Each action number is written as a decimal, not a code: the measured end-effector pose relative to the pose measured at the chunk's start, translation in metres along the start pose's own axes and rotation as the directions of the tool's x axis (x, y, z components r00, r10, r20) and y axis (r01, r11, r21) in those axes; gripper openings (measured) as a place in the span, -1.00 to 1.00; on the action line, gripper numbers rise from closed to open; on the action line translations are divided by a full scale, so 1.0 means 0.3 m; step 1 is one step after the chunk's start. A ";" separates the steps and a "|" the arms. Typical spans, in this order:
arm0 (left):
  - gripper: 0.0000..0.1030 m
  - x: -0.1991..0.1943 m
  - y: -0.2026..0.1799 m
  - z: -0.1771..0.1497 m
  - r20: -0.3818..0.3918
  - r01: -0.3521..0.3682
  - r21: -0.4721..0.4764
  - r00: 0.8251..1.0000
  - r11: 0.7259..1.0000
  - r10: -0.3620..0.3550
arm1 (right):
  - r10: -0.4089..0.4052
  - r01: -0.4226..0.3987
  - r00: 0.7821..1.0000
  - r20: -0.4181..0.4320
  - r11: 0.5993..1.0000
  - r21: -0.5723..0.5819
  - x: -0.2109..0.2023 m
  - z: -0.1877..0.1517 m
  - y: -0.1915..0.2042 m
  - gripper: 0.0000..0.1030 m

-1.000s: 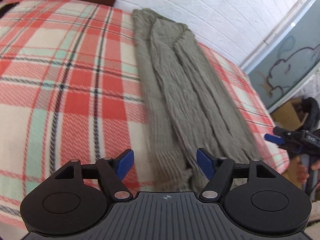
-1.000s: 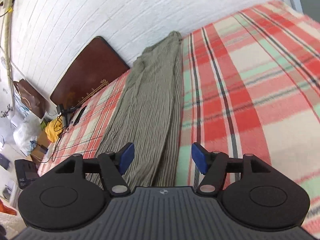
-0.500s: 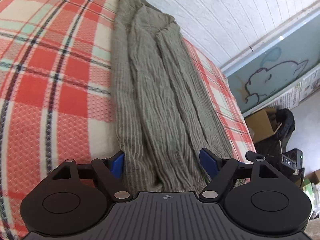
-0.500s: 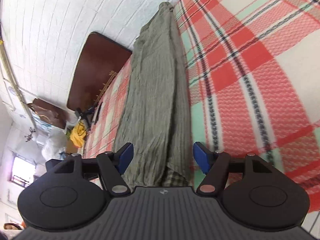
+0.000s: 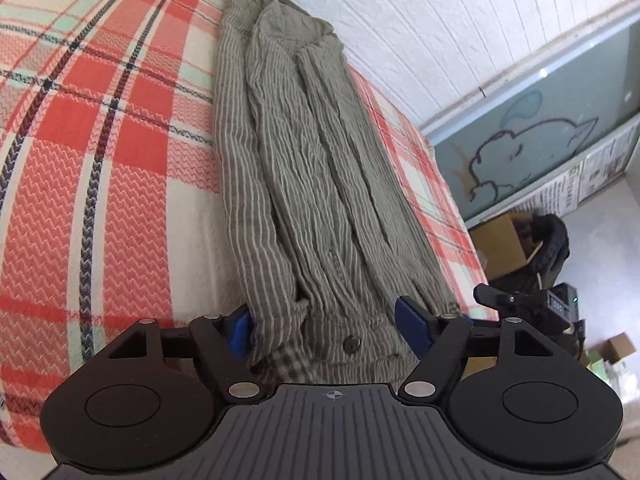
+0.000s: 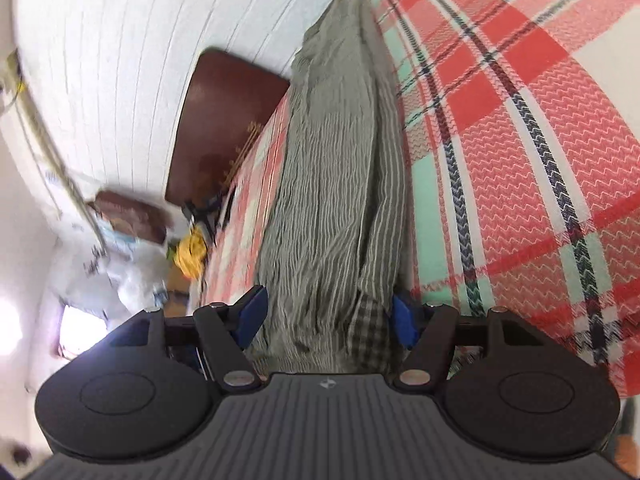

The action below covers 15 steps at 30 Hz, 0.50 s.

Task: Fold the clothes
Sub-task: 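Grasp the shirt hem with the left gripper while the right gripper grasps it, then lift the hem with both grippers and fold it toward the collar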

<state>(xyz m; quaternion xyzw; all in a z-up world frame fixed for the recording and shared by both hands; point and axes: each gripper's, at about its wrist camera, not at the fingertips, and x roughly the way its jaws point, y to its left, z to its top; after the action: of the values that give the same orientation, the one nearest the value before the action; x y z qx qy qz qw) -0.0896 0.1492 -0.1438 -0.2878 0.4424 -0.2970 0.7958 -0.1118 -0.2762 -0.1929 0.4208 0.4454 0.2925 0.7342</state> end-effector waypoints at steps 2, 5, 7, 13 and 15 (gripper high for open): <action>0.60 0.015 0.010 0.013 0.013 0.012 -0.032 1.000 0.999 -0.011 | 0.006 -0.006 1.000 -0.001 1.000 -0.001 0.005 0.002 0.002 0.34; 0.50 0.026 0.009 0.011 0.029 0.011 -0.039 1.000 0.999 -0.010 | 0.012 -0.012 1.000 -0.018 1.000 -0.020 0.005 -0.015 0.007 0.32; 0.31 0.024 -0.003 -0.004 0.026 -0.023 -0.004 0.999 1.000 0.023 | 0.008 -0.009 1.000 -0.019 1.000 -0.030 0.007 -0.028 0.009 0.29; -0.56 0.014 0.010 -0.020 0.013 -0.070 -0.016 0.997 0.997 0.070 | -0.048 0.043 0.998 -0.049 0.995 -0.087 0.033 -0.040 0.023 -0.03; -0.69 0.014 0.012 -0.027 0.007 -0.066 -0.023 0.998 0.998 0.066 | -0.064 0.057 0.995 -0.075 0.995 -0.087 0.041 -0.047 0.016 -0.69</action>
<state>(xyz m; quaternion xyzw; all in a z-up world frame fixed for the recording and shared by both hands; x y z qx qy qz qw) -0.0941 0.1469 -0.1523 -0.2831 0.4518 -0.2642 0.8037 -0.1193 -0.2589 -0.1971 0.3639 0.4733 0.3048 0.7420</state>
